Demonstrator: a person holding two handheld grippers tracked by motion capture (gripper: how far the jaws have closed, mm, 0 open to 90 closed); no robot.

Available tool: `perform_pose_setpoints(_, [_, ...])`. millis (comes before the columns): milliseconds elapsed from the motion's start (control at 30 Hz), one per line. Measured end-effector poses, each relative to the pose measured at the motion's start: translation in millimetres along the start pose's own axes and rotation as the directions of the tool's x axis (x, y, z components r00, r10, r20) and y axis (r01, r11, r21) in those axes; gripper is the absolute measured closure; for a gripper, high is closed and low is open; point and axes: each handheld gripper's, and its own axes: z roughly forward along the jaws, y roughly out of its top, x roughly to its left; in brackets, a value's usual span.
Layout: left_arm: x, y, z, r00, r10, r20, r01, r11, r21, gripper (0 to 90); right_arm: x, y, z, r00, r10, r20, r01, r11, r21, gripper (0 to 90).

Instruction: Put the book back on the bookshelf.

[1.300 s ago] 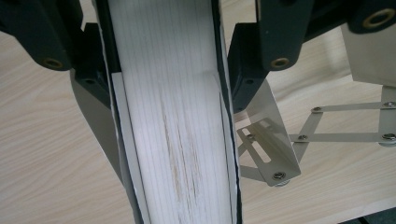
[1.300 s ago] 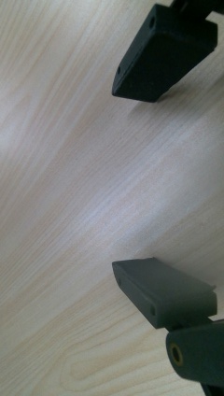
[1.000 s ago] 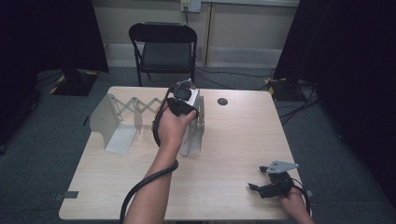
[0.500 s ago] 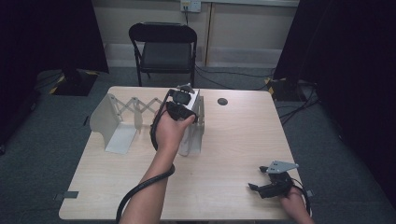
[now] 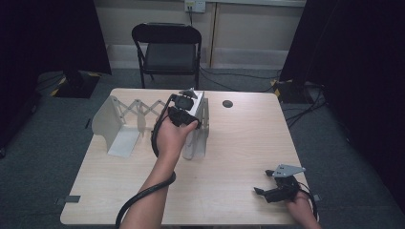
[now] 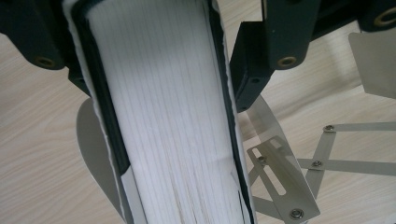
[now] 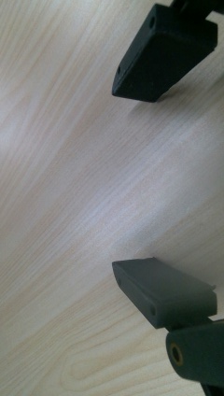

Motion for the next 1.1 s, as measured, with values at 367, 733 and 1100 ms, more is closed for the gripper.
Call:
perform_pose_setpoints(367, [1.8,-6.1,-5.8,0.9999,0.008,0.014,-0.008,1.0,-0.005,41.2,0.0,0.0,0.0,1.0,0.0,0.0,0.0,1.0,0.0,13.2])
perform_pose_setpoints(733, [3.4,-14.2,-10.1,0.9992,0.013,0.038,-0.012,0.9999,-0.009,40.9,0.0,0.0,0.0,1.0,0.0,0.0,0.0,1.0,0.001,13.2])
perform_pose_setpoints(1100, [3.4,-21.9,-10.8,0.9987,0.019,0.047,-0.019,0.9998,-0.003,40.1,0.0,0.0,0.0,1.0,0.0,0.0,0.0,1.0,0.001,13.2])
